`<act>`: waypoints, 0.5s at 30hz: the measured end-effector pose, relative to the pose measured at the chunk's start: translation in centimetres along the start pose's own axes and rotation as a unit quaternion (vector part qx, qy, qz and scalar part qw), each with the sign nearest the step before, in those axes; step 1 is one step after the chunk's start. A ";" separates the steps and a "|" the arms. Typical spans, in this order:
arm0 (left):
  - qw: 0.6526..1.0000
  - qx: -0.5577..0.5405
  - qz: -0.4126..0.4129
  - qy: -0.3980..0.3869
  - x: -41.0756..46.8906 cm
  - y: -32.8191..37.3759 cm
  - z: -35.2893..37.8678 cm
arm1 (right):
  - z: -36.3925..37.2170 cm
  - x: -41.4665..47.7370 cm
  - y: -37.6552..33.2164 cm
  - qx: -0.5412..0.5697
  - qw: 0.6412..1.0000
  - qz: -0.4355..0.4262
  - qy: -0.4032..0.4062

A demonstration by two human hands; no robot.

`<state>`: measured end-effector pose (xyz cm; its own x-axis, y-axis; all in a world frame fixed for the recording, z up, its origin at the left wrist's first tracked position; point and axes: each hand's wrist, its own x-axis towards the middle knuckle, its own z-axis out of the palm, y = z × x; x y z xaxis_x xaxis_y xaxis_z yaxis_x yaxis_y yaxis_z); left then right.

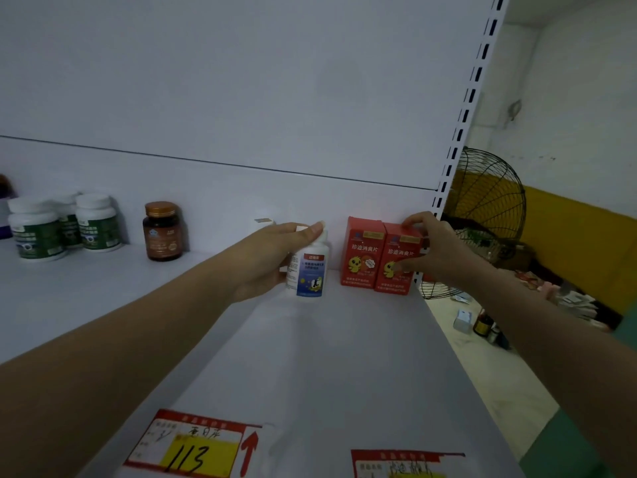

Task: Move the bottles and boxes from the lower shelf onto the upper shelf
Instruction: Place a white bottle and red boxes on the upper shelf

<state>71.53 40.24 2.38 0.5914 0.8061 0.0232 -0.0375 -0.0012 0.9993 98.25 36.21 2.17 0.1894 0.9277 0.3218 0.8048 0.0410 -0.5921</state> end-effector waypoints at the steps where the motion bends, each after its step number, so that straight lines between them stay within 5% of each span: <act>1: 1.000 -0.006 -0.001 0.002 -0.3 0.0 -0.1 | -0.1 -0.1 -0.3 -0.007 1.000 0.004 -0.002; 15: 0.996 -0.017 0.018 0.087 -9.0 2.7 -3.3 | 0.7 -2.9 -12.5 -0.230 0.966 -0.111 -0.047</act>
<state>63.44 34.89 4.82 0.4404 0.8964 0.0506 -0.0860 -0.0140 0.9962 87.30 33.22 8.11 -0.0517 0.9452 0.3225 0.9884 0.0947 -0.1190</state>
